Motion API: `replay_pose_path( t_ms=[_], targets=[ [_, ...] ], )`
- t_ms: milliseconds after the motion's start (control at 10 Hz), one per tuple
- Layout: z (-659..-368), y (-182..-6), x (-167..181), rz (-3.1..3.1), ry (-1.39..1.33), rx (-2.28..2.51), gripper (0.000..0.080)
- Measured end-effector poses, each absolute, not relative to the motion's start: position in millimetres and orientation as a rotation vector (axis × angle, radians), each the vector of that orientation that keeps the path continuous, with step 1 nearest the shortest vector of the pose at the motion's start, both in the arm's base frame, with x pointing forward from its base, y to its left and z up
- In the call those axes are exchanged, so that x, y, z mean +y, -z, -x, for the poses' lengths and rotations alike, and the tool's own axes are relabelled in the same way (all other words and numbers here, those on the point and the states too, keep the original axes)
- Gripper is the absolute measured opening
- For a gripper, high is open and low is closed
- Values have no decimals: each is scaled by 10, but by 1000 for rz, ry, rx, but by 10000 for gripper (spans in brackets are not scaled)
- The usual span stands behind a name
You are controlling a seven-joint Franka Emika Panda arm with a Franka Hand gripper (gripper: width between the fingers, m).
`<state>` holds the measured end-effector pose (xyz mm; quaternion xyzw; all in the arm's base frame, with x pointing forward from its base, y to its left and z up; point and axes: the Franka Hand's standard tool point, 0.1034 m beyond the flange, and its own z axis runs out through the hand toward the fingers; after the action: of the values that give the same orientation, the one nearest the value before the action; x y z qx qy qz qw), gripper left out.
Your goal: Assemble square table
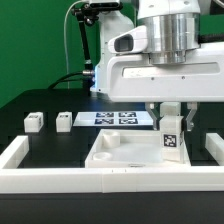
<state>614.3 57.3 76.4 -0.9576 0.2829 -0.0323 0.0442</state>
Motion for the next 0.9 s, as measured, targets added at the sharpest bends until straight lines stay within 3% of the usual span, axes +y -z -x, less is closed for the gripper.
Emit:
replay_pose_path(
  t_ms=[900],
  targets=[
    [-6138,-753,718,2172,27,2059,291]
  ],
)
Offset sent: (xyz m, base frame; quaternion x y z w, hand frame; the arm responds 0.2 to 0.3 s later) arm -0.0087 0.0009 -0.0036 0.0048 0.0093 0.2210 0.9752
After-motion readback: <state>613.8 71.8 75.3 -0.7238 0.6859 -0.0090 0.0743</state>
